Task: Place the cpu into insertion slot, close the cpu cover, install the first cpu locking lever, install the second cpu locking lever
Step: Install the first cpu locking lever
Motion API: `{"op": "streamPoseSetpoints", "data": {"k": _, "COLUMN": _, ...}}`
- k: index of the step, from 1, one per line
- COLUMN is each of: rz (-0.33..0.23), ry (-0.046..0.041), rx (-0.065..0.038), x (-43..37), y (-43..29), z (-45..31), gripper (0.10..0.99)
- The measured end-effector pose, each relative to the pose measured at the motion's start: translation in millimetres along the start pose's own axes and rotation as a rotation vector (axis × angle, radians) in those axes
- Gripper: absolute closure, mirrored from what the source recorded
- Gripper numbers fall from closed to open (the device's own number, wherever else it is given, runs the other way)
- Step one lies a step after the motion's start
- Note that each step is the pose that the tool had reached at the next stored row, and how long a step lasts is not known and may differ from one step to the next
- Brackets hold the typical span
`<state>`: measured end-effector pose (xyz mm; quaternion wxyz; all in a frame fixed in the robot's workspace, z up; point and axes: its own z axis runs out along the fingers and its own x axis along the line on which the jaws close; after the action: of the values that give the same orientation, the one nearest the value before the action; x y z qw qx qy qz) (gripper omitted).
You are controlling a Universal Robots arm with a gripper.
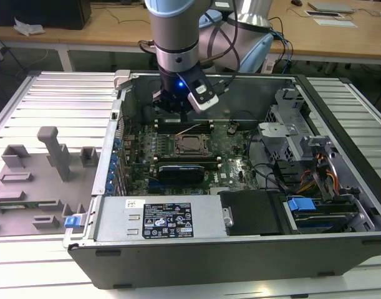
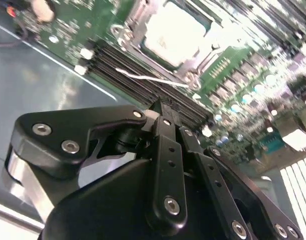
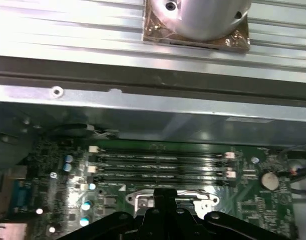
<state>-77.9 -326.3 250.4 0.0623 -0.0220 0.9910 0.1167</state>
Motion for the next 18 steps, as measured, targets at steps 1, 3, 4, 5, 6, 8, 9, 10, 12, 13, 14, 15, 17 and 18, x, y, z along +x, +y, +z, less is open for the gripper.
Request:
{"op": "streamPoseSetpoints", "data": {"k": 1, "rz": -0.007, "ry": -0.0243, "rx": 0.006, "x": 0.0, "y": 0.0, "z": 0.0, "gripper": 0.98}}
{"op": "streamPoseSetpoints", "data": {"k": 3, "rz": -0.015, "ry": -0.0562, "rx": 0.012, "x": 0.1, "y": 0.0, "z": 0.1, "gripper": 0.98}}
{"op": "streamPoseSetpoints", "data": {"k": 4, "rz": -0.021, "ry": -0.0799, "rx": 0.015, "x": 0.2, "y": 0.0, "z": 0.2, "gripper": 0.98}}
{"op": "streamPoseSetpoints", "data": {"k": 5, "rz": -0.024, "ry": -0.0931, "rx": 0.015, "x": 0.4, "y": -0.1, "z": 0.8, "gripper": 0.98}}
{"op": "streamPoseSetpoints", "data": {"k": 6, "rz": -0.025, "ry": -0.0977, "rx": 0.016, "x": 0.5, "y": -0.3, "z": 1.6, "gripper": 0.98}}
{"op": "streamPoseSetpoints", "data": {"k": 8, "rz": -0.019, "ry": -0.1006, "rx": 0.017, "x": 0.8, "y": -0.8, "z": 3.5, "gripper": 0.98}}
{"op": "streamPoseSetpoints", "data": {"k": 9, "rz": -0.008, "ry": -0.1031, "rx": 0.019, "x": 0.9, "y": -1.0, "z": 4.2, "gripper": 0.98}}
{"op": "streamPoseSetpoints", "data": {"k": 10, "rz": 0.018, "ry": -0.109, "rx": 0.024, "x": 1.1, "y": -1.3, "z": 5.6, "gripper": 0.98}}
{"op": "streamPoseSetpoints", "data": {"k": 12, "rz": 0.04, "ry": -0.1138, "rx": 0.028, "x": 1.2, "y": -1.4, "z": 6.8, "gripper": 0.98}}
{"op": "streamPoseSetpoints", "data": {"k": 13, "rz": 0.048, "ry": -0.1157, "rx": 0.029, "x": 1.3, "y": -0.7, "z": 8.0, "gripper": 0.98}}
{"op": "streamPoseSetpoints", "data": {"k": 14, "rz": 0.05, "ry": -0.1161, "rx": 0.03, "x": 1.4, "y": 0.4, "z": 9.5, "gripper": 0.98}}
{"op": "streamPoseSetpoints", "data": {"k": 15, "rz": 0.049, "ry": -0.1159, "rx": 0.034, "x": 1.7, "y": 4.9, "z": 14.0, "gripper": 0.98}}
{"op": "streamPoseSetpoints", "data": {"k": 17, "rz": 0.058, "ry": -0.1193, "rx": 0.052, "x": 2.5, "y": 9.9, "z": 22.7, "gripper": 0.98}}
{"op": "streamPoseSetpoints", "data": {"k": 18, "rz": 0.06, "ry": -0.1204, "rx": 0.053, "x": 2.5, "y": 9.8, "z": 23.4, "gripper": 0.98}}
